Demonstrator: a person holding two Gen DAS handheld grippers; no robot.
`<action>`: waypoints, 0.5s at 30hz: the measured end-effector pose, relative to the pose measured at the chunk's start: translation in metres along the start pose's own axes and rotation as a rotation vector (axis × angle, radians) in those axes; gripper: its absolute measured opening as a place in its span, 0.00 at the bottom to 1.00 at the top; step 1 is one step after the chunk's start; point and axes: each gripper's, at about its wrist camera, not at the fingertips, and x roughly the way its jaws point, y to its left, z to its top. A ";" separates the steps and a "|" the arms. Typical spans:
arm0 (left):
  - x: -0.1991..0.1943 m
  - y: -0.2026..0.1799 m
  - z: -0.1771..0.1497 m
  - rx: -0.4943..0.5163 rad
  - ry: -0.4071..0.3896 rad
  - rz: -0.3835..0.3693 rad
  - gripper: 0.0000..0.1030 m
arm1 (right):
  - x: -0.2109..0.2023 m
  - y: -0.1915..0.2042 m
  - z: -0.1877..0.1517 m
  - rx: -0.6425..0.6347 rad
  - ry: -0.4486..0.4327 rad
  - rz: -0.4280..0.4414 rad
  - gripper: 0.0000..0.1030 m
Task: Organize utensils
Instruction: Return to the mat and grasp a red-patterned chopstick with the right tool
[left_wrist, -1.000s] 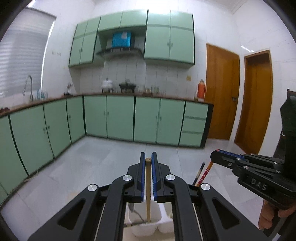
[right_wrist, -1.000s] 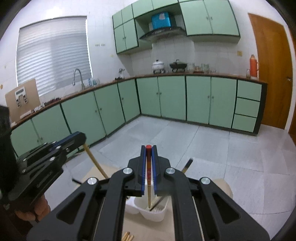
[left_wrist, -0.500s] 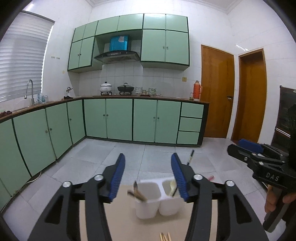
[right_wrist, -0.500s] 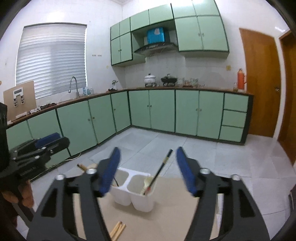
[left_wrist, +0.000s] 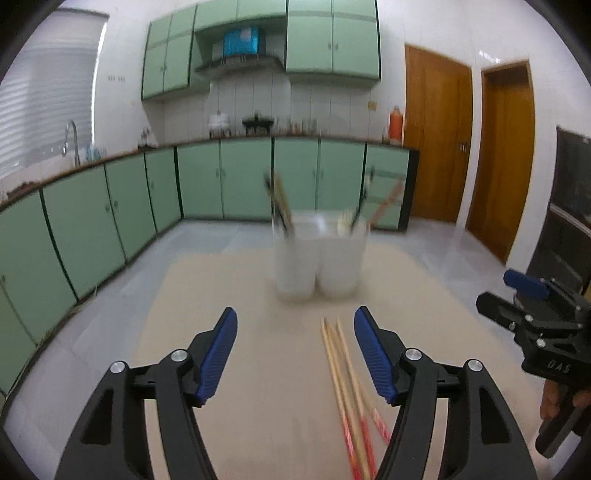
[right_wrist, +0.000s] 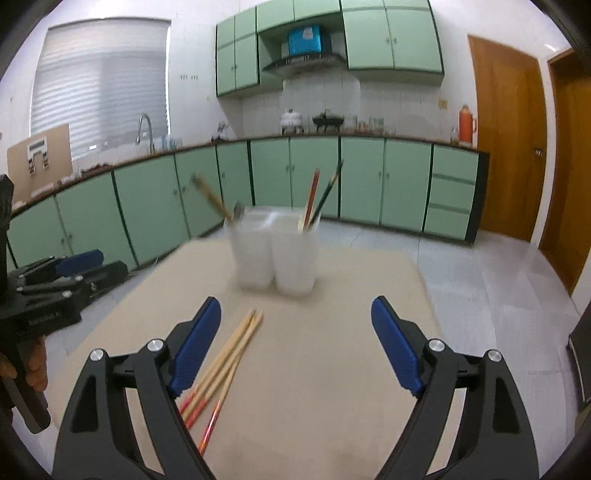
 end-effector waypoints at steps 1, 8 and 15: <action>0.002 0.000 -0.013 0.001 0.032 0.000 0.63 | -0.001 0.004 -0.008 0.002 0.015 0.003 0.79; 0.012 0.002 -0.072 0.009 0.185 0.000 0.63 | 0.002 0.034 -0.067 0.006 0.144 0.039 0.75; 0.011 0.004 -0.104 -0.013 0.253 -0.023 0.63 | 0.009 0.067 -0.102 -0.023 0.247 0.103 0.58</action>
